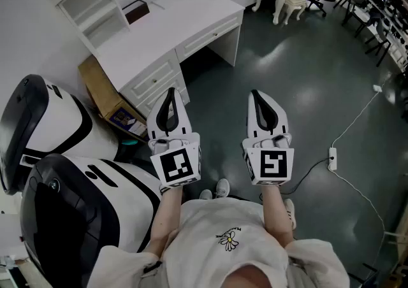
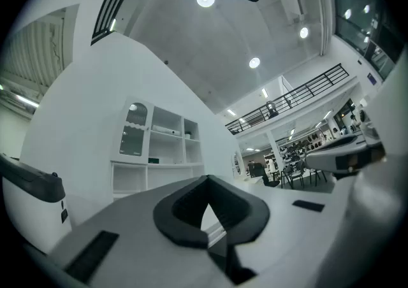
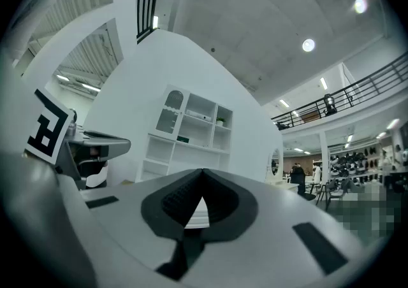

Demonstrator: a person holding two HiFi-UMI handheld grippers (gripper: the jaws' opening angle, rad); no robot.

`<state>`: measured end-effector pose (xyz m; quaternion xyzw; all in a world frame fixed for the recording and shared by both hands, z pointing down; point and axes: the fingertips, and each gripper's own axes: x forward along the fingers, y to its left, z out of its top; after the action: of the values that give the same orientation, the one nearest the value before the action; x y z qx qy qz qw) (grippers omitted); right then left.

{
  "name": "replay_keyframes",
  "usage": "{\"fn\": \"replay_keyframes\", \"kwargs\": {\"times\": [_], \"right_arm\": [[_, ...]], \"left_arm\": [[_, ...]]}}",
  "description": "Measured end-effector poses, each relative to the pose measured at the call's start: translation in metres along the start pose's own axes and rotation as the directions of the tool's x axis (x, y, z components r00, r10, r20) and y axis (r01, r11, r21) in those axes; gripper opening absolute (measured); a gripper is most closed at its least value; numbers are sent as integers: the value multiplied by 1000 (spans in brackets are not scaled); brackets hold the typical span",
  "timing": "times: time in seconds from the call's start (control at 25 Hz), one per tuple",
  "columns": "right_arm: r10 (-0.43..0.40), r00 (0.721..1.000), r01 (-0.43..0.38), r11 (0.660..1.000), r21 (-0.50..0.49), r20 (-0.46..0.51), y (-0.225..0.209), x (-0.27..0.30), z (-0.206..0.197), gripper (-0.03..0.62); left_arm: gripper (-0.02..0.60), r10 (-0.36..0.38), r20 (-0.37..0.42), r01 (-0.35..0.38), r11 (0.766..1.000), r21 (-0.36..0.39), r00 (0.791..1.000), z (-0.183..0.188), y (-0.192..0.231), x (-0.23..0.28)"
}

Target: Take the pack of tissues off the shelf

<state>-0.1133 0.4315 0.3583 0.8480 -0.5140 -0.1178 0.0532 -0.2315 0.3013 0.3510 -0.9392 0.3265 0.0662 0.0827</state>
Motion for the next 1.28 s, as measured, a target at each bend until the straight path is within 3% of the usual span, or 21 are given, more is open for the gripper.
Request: {"fn": "replay_keyframes", "kwargs": {"times": [0.48, 0.76, 1.0, 1.28], "right_arm": [[43, 999, -45, 997, 68, 33, -7, 2, -16, 2], [68, 996, -71, 997, 43, 59, -16, 19, -14, 2], [61, 993, -61, 998, 4, 102, -28, 49, -12, 2], [43, 985, -36, 998, -44, 168, -44, 117, -10, 2]], "left_arm": [[-2, -29, 11, 28, 999, 25, 1000, -11, -17, 10], [-2, -39, 38, 35, 995, 94, 999, -12, -11, 29], [-2, -11, 126, -1, 995, 100, 992, -1, 0, 75], [-2, -38, 216, 18, 995, 94, 976, 6, 6, 151]]}}
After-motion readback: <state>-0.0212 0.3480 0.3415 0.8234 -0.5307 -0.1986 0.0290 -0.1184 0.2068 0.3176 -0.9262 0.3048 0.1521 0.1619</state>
